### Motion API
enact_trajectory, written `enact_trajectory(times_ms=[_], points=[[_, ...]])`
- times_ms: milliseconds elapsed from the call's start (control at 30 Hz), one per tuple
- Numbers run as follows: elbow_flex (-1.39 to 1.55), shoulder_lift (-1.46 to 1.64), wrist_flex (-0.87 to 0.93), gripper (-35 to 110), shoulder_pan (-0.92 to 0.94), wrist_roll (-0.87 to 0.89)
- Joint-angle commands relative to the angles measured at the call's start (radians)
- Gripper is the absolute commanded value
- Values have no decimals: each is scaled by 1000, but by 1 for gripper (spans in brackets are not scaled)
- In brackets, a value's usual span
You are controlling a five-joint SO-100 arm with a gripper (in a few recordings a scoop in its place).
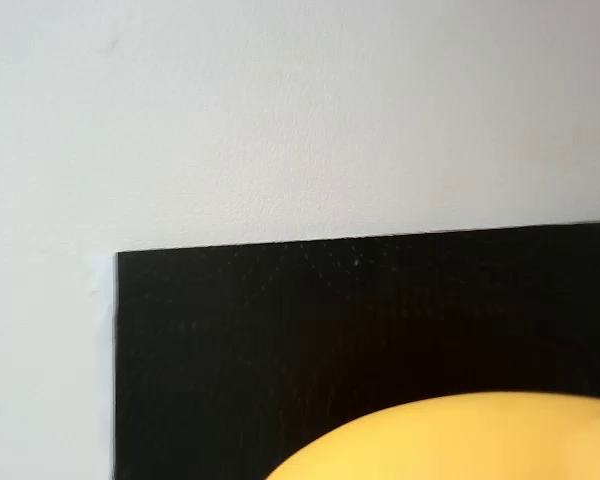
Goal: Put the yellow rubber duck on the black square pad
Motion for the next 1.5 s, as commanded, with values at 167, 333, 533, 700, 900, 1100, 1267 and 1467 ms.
enact_trajectory(times_ms=[167, 333, 533, 700, 900, 1100, 1267, 1467], points=[[0, -3, -86, 5, -25, -3], [-5, 0, -87, 5, -35, -3], [-6, 0, -87, 6, -25, -5], [-6, 0, -75, 17, -25, -5], [0, 0, -75, 35, -25, -5], [-3, 0, -74, 41, -23, -9], [-6, 2, -71, 42, -21, -15], [-9, 28, 40, 42, -25, -18]])
